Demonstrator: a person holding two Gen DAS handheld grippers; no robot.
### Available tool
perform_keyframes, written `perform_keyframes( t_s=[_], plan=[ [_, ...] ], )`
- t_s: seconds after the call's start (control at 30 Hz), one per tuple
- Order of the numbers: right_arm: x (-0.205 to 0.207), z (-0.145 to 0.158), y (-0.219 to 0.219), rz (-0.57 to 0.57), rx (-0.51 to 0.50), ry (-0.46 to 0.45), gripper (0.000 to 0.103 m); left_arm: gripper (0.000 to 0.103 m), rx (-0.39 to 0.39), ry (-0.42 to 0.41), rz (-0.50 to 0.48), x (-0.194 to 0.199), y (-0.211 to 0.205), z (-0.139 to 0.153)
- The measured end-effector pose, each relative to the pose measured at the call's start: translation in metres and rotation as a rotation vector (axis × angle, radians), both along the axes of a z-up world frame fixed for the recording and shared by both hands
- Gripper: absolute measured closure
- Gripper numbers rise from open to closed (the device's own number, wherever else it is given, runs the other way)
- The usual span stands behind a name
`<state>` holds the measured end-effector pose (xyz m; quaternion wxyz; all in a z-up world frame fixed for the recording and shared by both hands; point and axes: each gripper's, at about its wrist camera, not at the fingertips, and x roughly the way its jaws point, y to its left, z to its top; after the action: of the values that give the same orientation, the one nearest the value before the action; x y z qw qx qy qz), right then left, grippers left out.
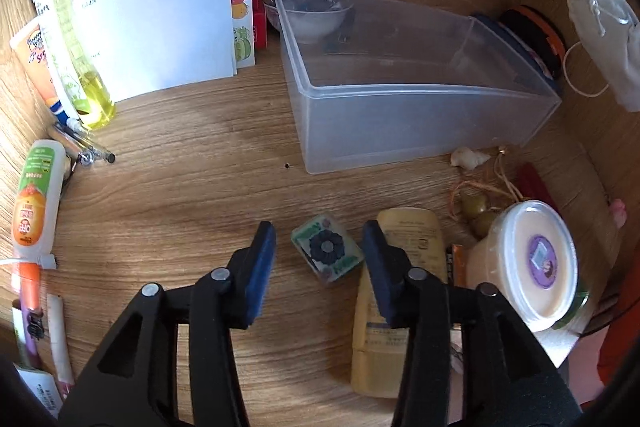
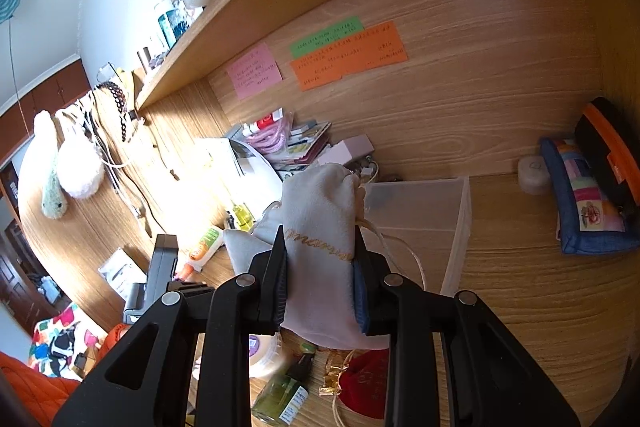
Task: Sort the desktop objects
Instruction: 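Lift the green tag with the left gripper while the right gripper lifts the white pouch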
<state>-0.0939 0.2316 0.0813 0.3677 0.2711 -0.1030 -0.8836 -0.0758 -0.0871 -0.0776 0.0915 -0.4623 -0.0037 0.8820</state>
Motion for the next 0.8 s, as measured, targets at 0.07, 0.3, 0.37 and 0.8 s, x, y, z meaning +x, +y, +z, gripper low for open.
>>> perform_keyframes(
  t_s=[0.07, 0.3, 0.37, 0.8],
  plan=[
    [-0.001, -0.002, -0.002, 0.004, 0.013, 0.002, 0.079, 0.058, -0.014, -0.009, 0.001, -0.002, 0.0, -0.004],
    [-0.009, -0.007, -0.013, 0.025, 0.029, -0.012, 0.079, 0.079, -0.102, 0.011, 0.003, -0.002, 0.002, -0.008],
    [-0.013, -0.009, -0.014, 0.03, 0.031, -0.019, 0.079, 0.079, -0.083, 0.01, 0.007, -0.004, -0.001, -0.007],
    [-0.049, -0.016, -0.036, 0.028, 0.07, -0.045, 0.079, 0.079, 0.068, 0.167, 0.021, -0.01, -0.022, 0.068]
  ],
)
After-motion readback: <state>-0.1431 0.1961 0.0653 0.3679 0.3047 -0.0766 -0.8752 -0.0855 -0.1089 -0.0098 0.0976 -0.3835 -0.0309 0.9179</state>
